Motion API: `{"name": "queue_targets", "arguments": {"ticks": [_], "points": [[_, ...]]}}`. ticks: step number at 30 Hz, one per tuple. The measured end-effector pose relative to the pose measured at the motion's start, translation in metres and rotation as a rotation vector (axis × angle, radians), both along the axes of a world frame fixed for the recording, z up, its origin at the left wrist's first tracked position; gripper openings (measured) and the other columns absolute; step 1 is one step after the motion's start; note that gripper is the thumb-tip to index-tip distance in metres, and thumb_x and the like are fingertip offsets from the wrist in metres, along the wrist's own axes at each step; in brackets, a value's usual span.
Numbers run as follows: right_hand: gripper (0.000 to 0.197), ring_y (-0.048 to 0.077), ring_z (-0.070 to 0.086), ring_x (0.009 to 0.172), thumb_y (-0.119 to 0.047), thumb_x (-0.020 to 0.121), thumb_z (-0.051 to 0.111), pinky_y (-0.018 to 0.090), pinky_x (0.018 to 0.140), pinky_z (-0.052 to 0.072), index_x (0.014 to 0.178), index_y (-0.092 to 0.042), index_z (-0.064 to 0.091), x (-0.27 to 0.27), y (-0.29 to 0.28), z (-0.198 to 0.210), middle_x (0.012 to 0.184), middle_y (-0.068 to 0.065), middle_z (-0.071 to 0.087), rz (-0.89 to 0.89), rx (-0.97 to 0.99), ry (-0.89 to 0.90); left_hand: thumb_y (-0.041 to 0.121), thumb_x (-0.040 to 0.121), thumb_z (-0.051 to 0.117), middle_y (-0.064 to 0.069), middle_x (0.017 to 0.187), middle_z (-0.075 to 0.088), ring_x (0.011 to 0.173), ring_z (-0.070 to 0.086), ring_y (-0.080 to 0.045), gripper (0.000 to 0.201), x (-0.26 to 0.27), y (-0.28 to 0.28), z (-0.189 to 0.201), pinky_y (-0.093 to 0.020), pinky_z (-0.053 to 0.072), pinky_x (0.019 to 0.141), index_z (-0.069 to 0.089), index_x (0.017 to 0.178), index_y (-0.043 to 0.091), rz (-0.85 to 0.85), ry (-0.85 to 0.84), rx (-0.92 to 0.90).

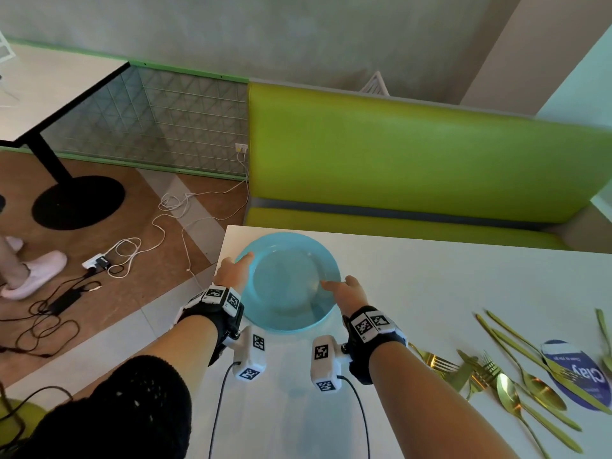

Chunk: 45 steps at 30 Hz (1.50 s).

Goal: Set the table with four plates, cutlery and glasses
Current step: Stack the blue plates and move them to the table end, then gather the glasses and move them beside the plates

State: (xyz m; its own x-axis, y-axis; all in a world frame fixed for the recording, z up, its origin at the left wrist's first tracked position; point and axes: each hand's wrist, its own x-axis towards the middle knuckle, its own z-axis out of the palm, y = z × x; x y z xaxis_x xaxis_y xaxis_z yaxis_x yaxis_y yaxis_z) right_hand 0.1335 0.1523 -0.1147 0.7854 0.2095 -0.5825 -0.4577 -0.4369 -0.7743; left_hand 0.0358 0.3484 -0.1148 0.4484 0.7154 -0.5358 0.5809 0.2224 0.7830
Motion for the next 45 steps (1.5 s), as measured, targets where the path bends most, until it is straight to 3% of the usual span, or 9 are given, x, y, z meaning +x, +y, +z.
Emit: {"name": "queue_targets", "arguments": {"ticks": [4,6,8,11,19,26,29,37,45], "points": [[0.075,0.03,0.046,0.127,-0.017,0.085,0.067,0.039,0.107,0.039,0.145,-0.006,0.024,0.001,-0.035,0.018,0.141,0.017,0.044,-0.017,-0.03,0.022,0.036,0.091,0.052,-0.022,0.144,0.041,0.136,0.031,-0.037,0.062,0.004,-0.033,0.04,-0.038,0.022,0.111,0.036,0.141,0.002,-0.005,0.115,0.256],[0.047,0.024,0.058,0.096,-0.008,0.088,0.062,0.03,0.083,0.053,0.129,-0.008,0.04,0.003,-0.066,0.035,0.107,0.014,0.059,-0.093,0.052,0.075,0.03,0.089,0.056,-0.024,0.141,0.044,0.134,0.032,-0.039,0.061,0.017,-0.053,0.053,-0.037,0.022,0.11,0.038,0.139,0.001,-0.054,0.063,0.307],[0.009,0.014,0.053,0.056,-0.003,0.094,0.049,0.021,0.048,0.046,0.096,-0.012,0.047,0.008,-0.105,0.051,0.066,0.006,0.057,-0.148,0.085,0.105,0.028,0.088,0.058,-0.024,0.14,0.045,0.132,0.035,-0.039,0.059,0.034,-0.082,0.069,-0.038,0.022,0.11,0.041,0.137,0.0,-0.163,0.014,0.332],[0.037,0.009,0.04,0.031,0.001,0.094,0.042,0.014,0.038,0.031,0.062,-0.017,0.044,0.016,-0.175,0.068,0.043,-0.001,0.049,-0.22,0.068,0.095,0.032,0.083,0.059,-0.022,0.14,0.048,0.131,0.04,-0.038,0.062,0.058,-0.134,0.09,-0.039,0.029,0.11,0.046,0.134,0.0,-0.322,-0.099,0.358],[0.012,0.01,0.057,0.044,-0.004,0.095,0.047,0.022,0.044,0.046,0.09,-0.007,0.058,0.036,-0.365,0.088,0.073,0.006,0.055,-0.447,-0.038,-0.009,0.017,0.089,0.053,-0.008,0.13,0.059,0.124,0.051,-0.026,0.034,0.107,-0.277,0.117,-0.028,0.036,0.104,0.056,0.122,0.009,-0.625,-0.219,0.3],[0.049,0.024,0.059,0.08,-0.017,0.087,0.059,0.031,0.06,0.051,0.133,-0.003,0.047,0.086,-0.504,0.071,0.101,0.012,0.062,-0.539,-0.357,-0.091,0.017,0.088,0.051,-0.008,0.12,0.064,0.114,0.058,-0.025,0.031,0.162,-0.389,0.118,-0.036,0.044,0.103,0.058,0.118,0.012,-0.753,-0.224,0.253],[0.068,0.03,0.058,0.108,-0.018,0.08,0.069,0.042,0.089,0.052,0.139,-0.006,0.038,0.116,-0.547,0.056,0.126,0.018,0.056,-0.564,-0.414,-0.129,0.019,0.089,0.05,-0.005,0.12,0.063,0.111,0.06,-0.024,0.03,0.187,-0.433,0.114,-0.038,0.046,0.102,0.059,0.117,0.014,-0.782,-0.226,0.254],[0.105,0.028,0.039,0.135,-0.021,0.065,0.085,0.042,0.111,0.035,0.147,-0.013,0.019,0.164,-0.58,0.032,0.15,0.012,0.034,-0.455,-0.37,-0.183,0.019,0.091,0.049,-0.004,0.12,0.062,0.109,0.061,-0.025,0.027,0.224,-0.512,0.086,-0.041,0.049,0.099,0.057,0.117,0.015,-0.855,-0.156,0.227],[0.107,0.025,0.045,0.129,-0.027,0.057,0.089,0.038,0.108,0.038,0.144,-0.015,0.027,0.184,-0.574,0.005,0.141,0.007,0.047,-0.453,-0.342,-0.339,0.019,0.09,0.051,-0.005,0.119,0.062,0.109,0.06,-0.025,0.027,0.242,-0.538,0.082,-0.038,0.048,0.099,0.058,0.116,0.013,-0.873,-0.118,0.245]]}}
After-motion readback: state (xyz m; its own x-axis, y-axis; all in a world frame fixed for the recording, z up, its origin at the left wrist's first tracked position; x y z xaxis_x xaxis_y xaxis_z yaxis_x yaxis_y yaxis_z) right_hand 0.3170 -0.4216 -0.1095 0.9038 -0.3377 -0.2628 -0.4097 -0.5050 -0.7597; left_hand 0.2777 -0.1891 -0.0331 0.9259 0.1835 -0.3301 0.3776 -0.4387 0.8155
